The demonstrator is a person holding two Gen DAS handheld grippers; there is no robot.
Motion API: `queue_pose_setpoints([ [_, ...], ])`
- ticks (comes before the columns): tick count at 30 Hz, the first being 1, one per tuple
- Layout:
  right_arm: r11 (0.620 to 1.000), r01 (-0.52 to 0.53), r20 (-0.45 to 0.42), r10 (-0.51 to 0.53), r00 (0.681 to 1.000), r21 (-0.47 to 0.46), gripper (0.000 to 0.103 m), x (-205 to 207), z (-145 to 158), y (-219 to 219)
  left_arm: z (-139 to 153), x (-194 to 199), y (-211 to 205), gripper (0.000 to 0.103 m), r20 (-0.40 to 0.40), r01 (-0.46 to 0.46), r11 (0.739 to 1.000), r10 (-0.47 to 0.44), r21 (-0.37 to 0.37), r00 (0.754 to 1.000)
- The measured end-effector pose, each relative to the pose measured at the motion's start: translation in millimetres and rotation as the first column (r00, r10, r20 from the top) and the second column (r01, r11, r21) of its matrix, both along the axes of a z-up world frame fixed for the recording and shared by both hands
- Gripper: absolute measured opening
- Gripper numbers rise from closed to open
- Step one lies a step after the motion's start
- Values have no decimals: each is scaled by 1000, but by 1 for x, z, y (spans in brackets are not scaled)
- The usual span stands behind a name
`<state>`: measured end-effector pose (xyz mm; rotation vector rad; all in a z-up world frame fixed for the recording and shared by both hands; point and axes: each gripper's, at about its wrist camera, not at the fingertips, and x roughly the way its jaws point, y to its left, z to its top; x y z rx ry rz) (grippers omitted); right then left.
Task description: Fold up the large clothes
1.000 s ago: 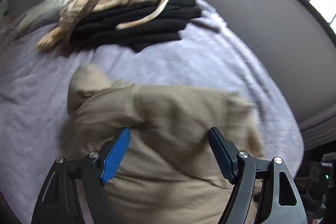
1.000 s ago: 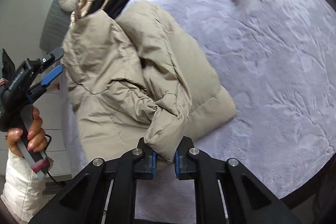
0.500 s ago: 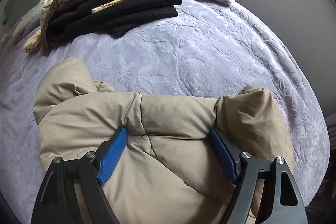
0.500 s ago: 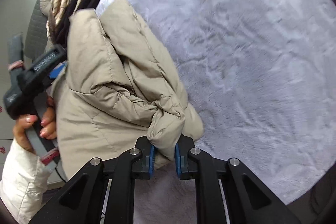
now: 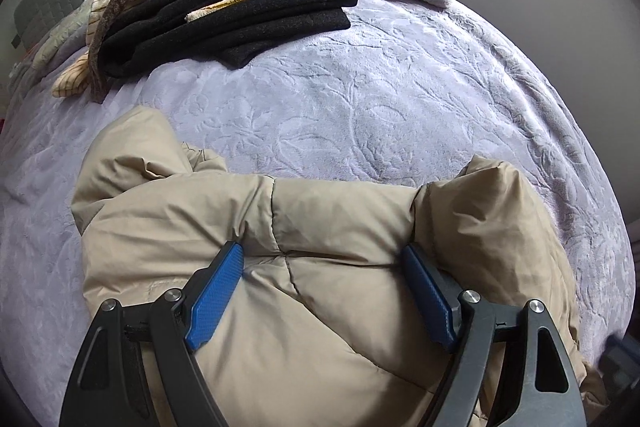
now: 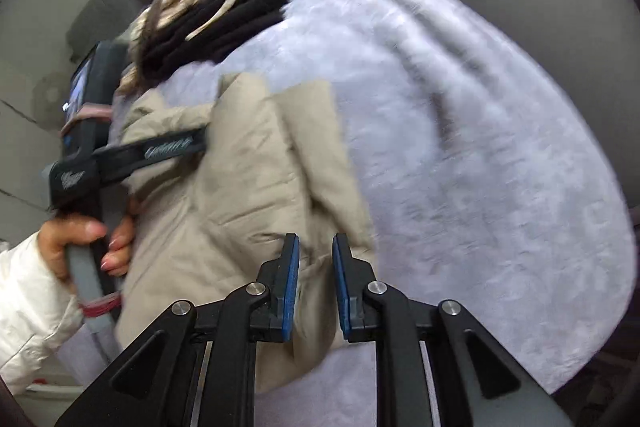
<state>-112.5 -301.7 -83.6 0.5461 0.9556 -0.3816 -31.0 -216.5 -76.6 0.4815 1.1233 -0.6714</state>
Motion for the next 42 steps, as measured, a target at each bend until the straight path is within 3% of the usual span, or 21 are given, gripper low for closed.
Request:
queue_pose_setpoints([
  [2, 999, -34, 69, 35, 997, -14, 19, -3, 22, -9, -1, 0, 0, 83, 5, -3, 1000, 3, -1, 1000],
  [5, 988, -151, 91, 148, 985, 34, 19, 9, 24, -4, -2, -1, -2, 83, 13, -7, 1000, 7, 7, 1000],
  [8, 977, -207, -15, 208, 978, 56, 19, 29, -9, 14, -2, 0, -2, 83, 11, -9, 1000, 9, 9, 1000],
  [11, 977, -188, -142, 201, 969, 101, 19, 30, -59, 22, -1, 0, -1, 83, -6, -9, 1000, 9, -6, 1000],
  [15, 979, -153, -157, 174, 972, 138, 19, 26, -80, 23, 13, -5, 3, 83, -10, 2, 1000, -2, -19, 1000],
  [23, 976, -174, -166, 195, 967, 135, 19, 32, -104, 22, 50, -24, 44, 83, 10, -43, 999, 43, 33, 999],
  [26, 976, -153, -183, 181, 966, 157, 19, 31, -94, 22, 56, -30, 63, 83, -1, -80, 995, 81, 60, 997],
  [32, 978, -138, -130, 159, 979, 154, 23, 17, -50, 15, 59, -43, 96, 83, -31, -142, 987, 144, 72, 989],
  [37, 976, -124, -126, 148, 981, 179, 25, 5, -39, 7, 59, -51, 116, 83, -60, -171, 982, 176, 75, 983],
  [42, 976, -129, -125, 153, 980, 178, 48, 1, -35, 4, 56, -54, 132, 83, -96, -202, 976, 209, 75, 973],
])
